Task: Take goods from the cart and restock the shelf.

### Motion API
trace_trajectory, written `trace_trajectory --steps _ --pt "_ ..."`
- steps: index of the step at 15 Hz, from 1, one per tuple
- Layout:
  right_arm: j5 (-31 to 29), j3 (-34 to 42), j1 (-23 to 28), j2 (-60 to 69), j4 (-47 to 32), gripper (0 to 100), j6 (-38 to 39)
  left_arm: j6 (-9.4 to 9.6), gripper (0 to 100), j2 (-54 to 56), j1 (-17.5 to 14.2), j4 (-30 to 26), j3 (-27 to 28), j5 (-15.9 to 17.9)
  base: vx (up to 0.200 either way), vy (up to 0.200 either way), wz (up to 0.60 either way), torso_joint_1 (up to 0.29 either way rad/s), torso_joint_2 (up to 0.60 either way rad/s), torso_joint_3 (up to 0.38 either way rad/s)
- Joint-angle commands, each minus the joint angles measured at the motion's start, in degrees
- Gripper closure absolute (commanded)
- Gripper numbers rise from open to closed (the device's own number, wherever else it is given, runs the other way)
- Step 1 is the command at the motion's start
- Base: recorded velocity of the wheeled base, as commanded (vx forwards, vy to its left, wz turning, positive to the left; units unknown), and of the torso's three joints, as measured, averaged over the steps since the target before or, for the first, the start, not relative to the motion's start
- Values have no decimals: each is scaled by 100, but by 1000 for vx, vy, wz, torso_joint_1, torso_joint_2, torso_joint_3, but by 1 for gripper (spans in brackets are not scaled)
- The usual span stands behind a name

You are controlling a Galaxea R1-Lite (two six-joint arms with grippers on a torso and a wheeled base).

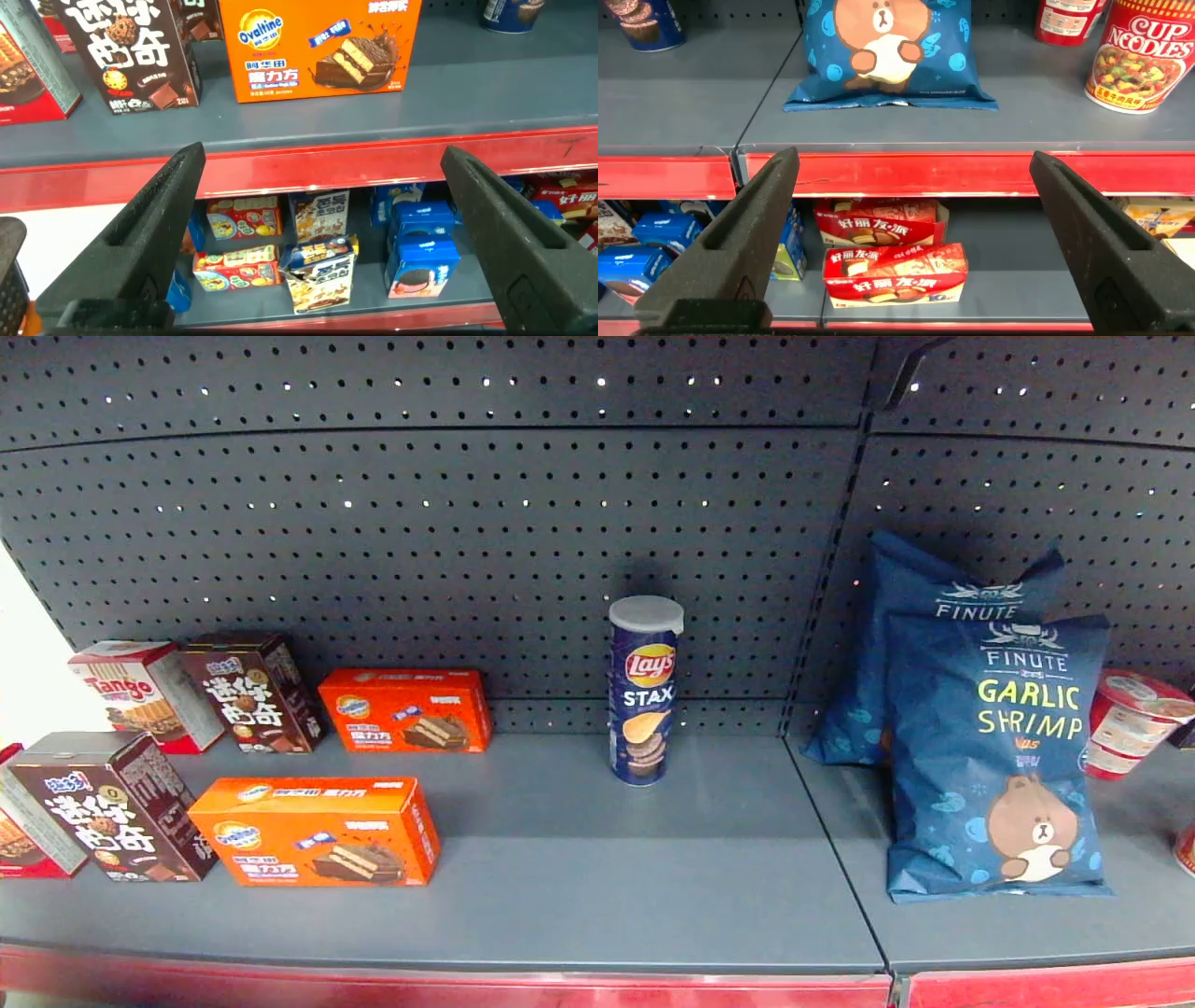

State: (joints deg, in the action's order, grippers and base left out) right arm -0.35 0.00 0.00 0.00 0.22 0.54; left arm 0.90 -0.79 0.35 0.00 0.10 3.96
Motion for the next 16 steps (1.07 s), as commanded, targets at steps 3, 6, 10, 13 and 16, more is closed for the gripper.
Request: trace_trajectory --steps 3,6,10,13,16 --pt "-9 0 0 0 4 0 -10 -2 0 -9 0 0 -1 -1 0 0 0 0 0 0" --pt "-9 0 0 0 4 0 -36 -11 0 -9 0 0 -1 -1 0 0 0 0 0 0" --pt "-9 0 0 0 4 0 -36 -11 0 -9 0 0 -1 -1 0 0 0 0 0 0" --pt "-17 0 0 0 4 0 -36 -11 0 -9 0 0 -1 -1 0 0 400 0 2 2" --pt "-17 0 0 0 4 0 -36 -11 0 0 0 0 -1 -1 0 0 600 4 2 2"
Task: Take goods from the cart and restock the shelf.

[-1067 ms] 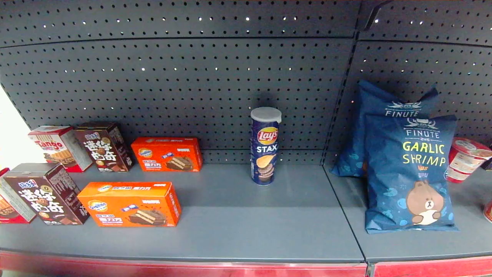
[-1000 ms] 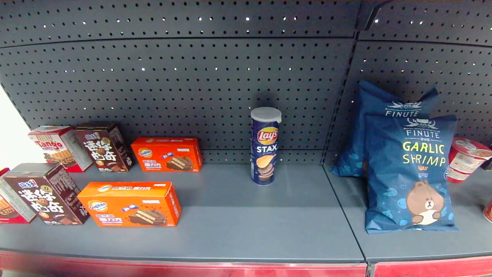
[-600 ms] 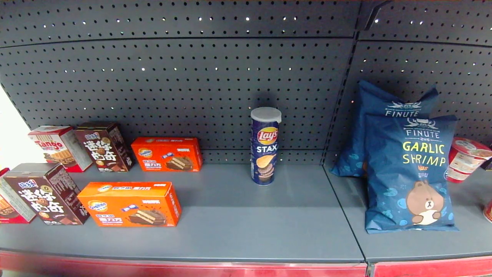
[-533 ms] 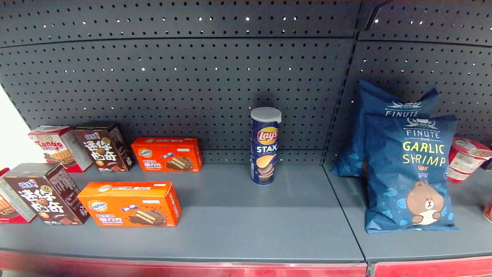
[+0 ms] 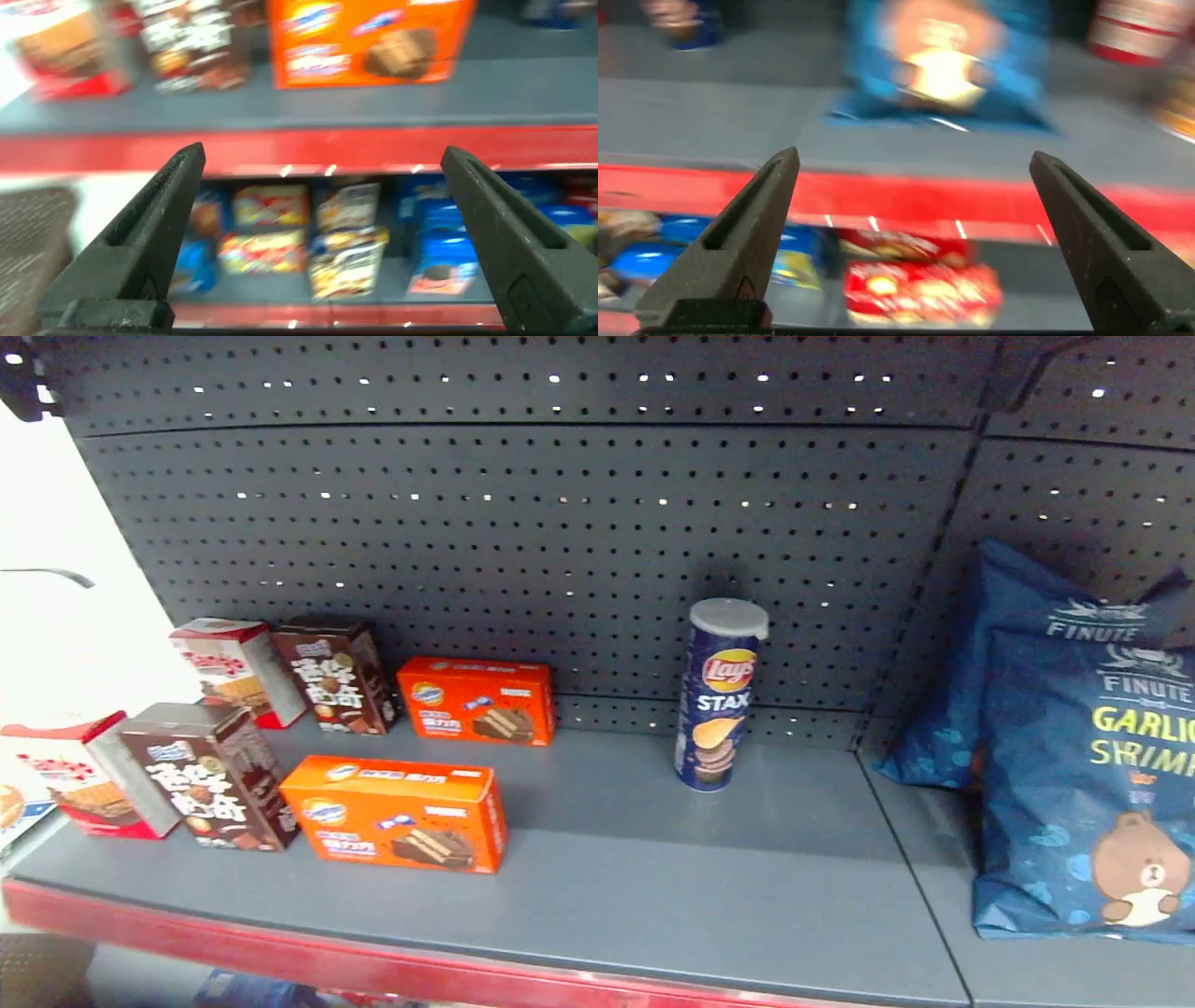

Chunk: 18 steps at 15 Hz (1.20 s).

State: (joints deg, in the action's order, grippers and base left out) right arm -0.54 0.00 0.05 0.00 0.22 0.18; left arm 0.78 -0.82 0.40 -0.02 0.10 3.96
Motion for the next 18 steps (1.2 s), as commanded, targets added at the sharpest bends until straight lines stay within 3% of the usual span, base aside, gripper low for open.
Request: trace_trajectory --steps 1,13,18 --pt "1 0 -5 0 4 0 -1 1 0 -6 -5 2 -1 -1 0 0 600 7 2 7" --pt "1 0 -5 0 4 0 -1 1 0 -6 -5 2 -1 -1 0 0 600 2 3 4" --pt "-8 0 -14 0 4 0 26 19 0 -6 -5 2 -1 -1 0 0 0 0 0 0"
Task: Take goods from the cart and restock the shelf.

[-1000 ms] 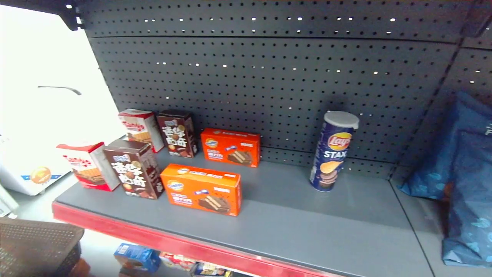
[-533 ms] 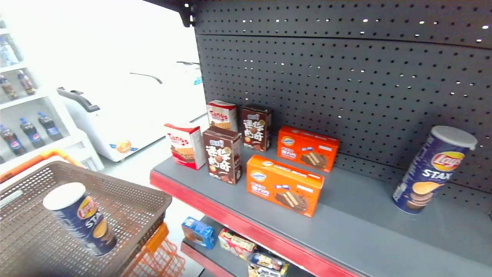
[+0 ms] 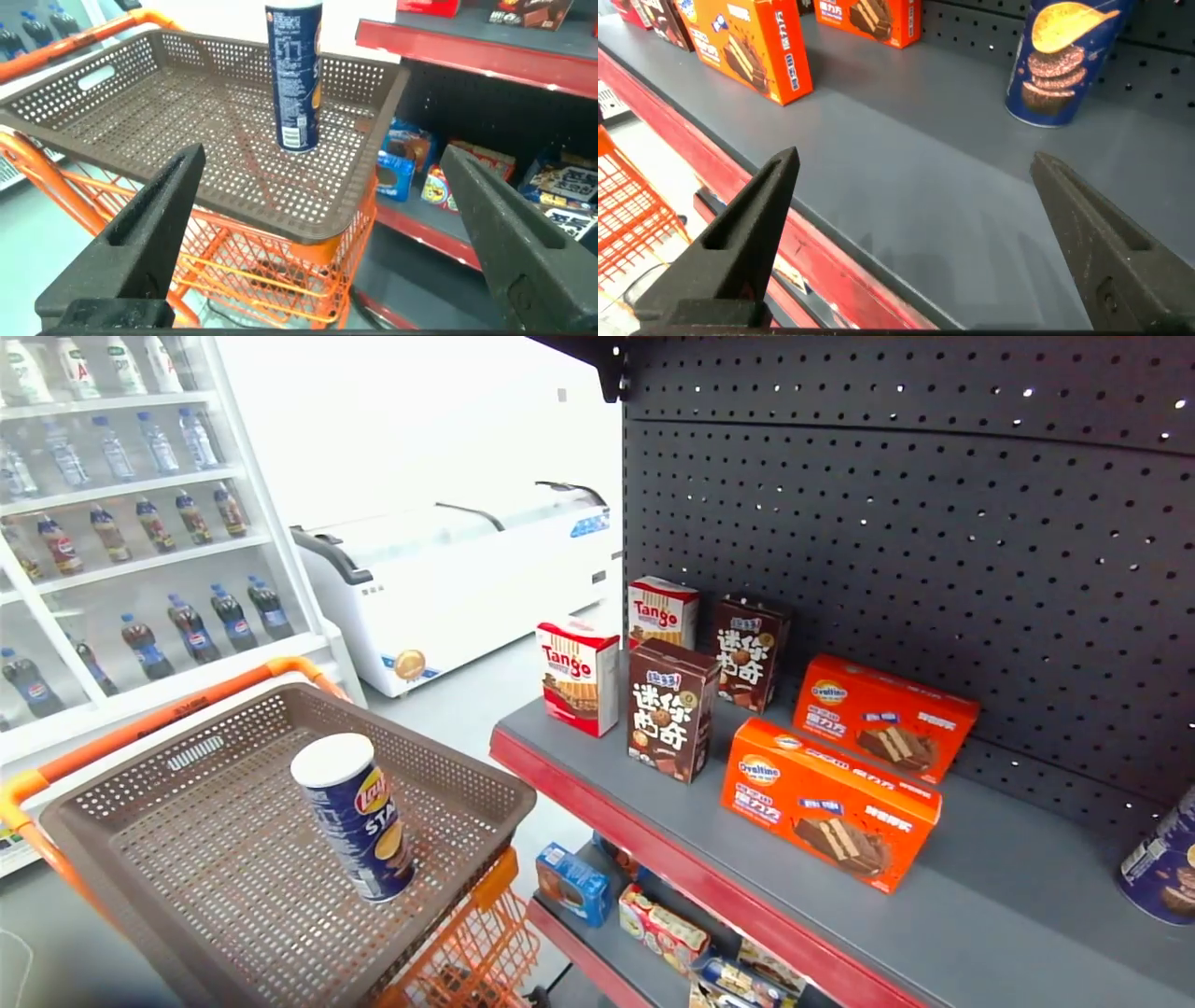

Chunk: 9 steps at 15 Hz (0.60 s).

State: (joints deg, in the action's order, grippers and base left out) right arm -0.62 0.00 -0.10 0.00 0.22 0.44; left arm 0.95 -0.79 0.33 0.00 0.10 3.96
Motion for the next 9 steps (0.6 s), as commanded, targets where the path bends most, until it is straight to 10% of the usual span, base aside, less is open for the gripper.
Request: trace_trajectory --steps 1,5,9 --pt "1 0 1 0 4 0 -9 2 0 -9 2 0 -1 -1 0 0 0 0 0 0" --pt "9 0 1 0 4 0 -9 37 0 0 -15 0 25 -115 0 0 0 0 0 0" --pt "9 0 1 0 4 0 -9 652 0 -2144 -15 -642 2091 -352 0 0 0 0 0 0"
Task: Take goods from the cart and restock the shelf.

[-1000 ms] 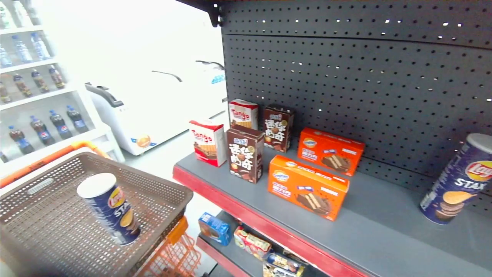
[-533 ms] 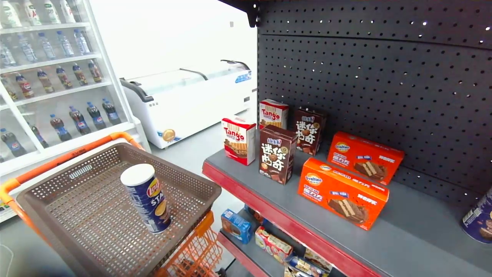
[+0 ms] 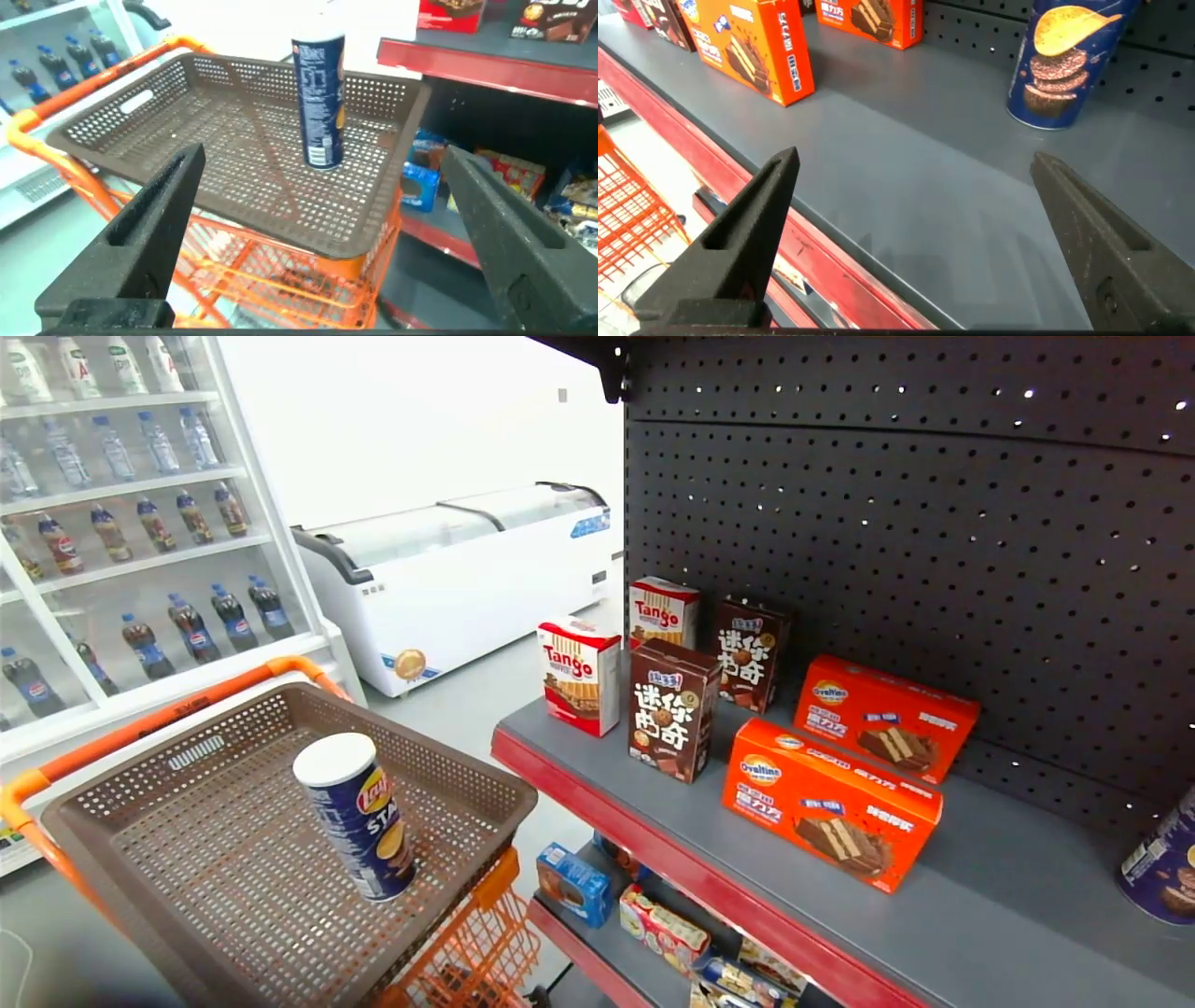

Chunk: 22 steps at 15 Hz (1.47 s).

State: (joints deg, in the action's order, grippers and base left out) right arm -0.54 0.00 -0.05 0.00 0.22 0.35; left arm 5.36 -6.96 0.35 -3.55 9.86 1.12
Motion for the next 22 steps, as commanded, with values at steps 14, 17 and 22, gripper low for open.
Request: trace_trajectory --steps 14,17,22 --pt "1 0 -4 0 4 0 0 369 0 -7249 -905 2165 1870 1022 0 0 0 0 0 0" --pt "1 0 -4 0 4 0 0 334 0 -7706 -668 3185 1536 1074 0 0 0 0 0 0" --pt "1 0 -4 0 4 0 0 193 0 -8365 -378 4301 1176 1039 0 0 0 0 0 0"
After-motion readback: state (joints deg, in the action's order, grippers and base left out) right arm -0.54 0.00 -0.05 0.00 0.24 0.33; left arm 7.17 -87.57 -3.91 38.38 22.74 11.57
